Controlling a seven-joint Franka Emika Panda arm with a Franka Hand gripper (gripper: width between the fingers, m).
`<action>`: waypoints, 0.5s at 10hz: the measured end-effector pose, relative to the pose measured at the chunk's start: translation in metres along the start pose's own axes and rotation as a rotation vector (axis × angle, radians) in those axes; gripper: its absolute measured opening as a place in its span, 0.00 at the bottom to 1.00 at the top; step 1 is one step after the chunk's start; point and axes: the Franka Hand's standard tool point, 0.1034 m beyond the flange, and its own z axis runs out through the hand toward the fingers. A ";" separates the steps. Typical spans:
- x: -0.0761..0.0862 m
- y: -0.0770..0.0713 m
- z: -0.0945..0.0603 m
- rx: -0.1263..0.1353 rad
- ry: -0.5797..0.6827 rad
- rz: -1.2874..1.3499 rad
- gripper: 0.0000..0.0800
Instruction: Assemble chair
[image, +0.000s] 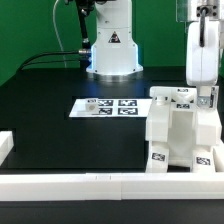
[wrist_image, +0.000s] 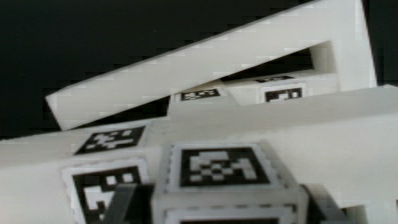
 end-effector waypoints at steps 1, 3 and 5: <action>0.000 0.000 0.000 -0.001 0.000 -0.007 0.33; 0.000 0.001 0.001 -0.002 0.001 -0.015 0.67; 0.000 0.002 0.001 0.000 0.001 -0.035 0.77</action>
Offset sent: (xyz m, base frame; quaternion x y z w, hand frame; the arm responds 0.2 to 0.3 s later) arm 0.0000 0.0000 0.0000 0.0000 0.0000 0.0000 1.0000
